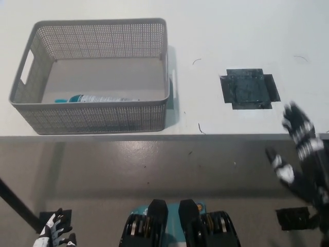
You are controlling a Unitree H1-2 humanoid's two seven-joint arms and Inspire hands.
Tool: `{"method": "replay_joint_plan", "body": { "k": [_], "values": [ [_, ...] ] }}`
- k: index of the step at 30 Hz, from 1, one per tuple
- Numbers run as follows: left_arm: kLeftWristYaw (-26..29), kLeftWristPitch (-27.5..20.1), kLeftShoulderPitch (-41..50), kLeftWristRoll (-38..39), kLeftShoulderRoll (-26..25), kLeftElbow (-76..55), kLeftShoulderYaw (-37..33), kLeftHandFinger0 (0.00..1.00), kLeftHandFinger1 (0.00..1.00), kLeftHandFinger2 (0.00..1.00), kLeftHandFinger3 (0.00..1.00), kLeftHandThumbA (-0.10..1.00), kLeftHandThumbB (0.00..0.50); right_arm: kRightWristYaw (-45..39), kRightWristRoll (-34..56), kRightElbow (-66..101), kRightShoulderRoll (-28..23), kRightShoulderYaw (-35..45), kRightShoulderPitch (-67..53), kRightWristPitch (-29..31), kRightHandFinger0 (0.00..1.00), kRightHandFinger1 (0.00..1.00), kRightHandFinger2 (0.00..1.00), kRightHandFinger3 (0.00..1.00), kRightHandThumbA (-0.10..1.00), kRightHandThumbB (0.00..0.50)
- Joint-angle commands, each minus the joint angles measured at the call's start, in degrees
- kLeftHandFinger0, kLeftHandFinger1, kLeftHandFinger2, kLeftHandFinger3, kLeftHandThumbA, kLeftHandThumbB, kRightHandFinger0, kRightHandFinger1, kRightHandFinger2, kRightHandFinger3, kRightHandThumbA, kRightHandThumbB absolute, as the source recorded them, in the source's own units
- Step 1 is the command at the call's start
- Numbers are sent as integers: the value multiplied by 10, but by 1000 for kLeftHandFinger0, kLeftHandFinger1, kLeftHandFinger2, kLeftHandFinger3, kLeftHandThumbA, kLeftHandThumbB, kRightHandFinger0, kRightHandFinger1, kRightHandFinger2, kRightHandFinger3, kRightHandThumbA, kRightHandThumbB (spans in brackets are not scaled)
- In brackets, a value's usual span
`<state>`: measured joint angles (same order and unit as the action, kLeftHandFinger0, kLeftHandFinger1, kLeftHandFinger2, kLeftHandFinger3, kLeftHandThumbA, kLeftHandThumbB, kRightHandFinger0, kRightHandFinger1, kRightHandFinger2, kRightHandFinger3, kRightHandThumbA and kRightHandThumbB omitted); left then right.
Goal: Use the right hand to pick up an air purifying spray and put it inside a container
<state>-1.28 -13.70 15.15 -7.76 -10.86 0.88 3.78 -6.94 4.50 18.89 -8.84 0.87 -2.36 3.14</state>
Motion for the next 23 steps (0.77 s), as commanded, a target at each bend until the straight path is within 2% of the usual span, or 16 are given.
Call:
{"method": "replay_joint_plan", "body": {
  "k": [1,3,4,5,6,7,8,10,13,15,17,18,23],
  "values": [
    [5,-26,15,12,-14,-4,15,708,819,910,1000,483,376,-8,-54,-103,-24,-3,-109,223,1000,1000,1000,1000,836,394],
    [6,-21,15,11,-13,-7,15,713,832,919,1000,479,374,-11,-62,-170,-28,-17,-124,238,1000,1000,1000,1000,851,401],
    [6,-20,16,10,-13,-7,15,724,842,929,1000,477,371,-7,-70,-202,-30,-25,-127,238,1000,1000,1000,1000,860,372],
    [7,-18,16,10,-13,-7,15,727,844,931,1000,477,371,-3,-79,-237,-32,-33,-130,238,1000,1000,1000,1000,859,366],
    [7,-19,16,11,-12,-8,16,730,845,932,1000,475,369,-1,-85,-257,-36,-38,-131,238,1000,1000,1000,1000,868,372],
    [11,-18,23,4,-9,-15,15,732,845,934,1000,475,358,-22,-76,-282,-47,-41,-131,232,1000,1000,1000,1000,909,415],
    [12,-13,26,1,-9,-20,15,740,853,942,1000,500,358,-36,-61,-282,-51,-41,-130,216,1000,1000,1000,1000,937,399],
    [13,-8,23,3,-9,-22,18,749,869,957,1000,558,371,-31,-41,-267,-44,-34,-115,180,1000,1000,1000,1000,1000,419],
    [13,-14,23,7,-9,-18,23,734,867,954,1000,572,371,-23,-32,-289,-40,-28,-96,187,1000,1000,1000,1000,1000,424],
    [11,-15,20,15,-9,-17,28,732,871,950,1000,538,338,-20,-30,-306,-37,-27,-83,199,1000,1000,1000,1000,995,451],
    [10,-20,18,17,-8,-14,31,742,883,957,1000,595,389,-13,-40,-302,-36,-27,-80,198,1000,1000,1000,1000,994,465],
    [11,-22,17,16,-8,-13,32,738,879,952,1000,589,393,-14,-37,-303,-35,-26,-80,201,1000,1000,1000,1000,990,467],
    [9,-31,16,19,-5,-8,34,750,885,960,1000,560,370,-22,-22,-298,-36,-25,-80,192,1000,1000,1000,1000,969,496]
  ]
}}
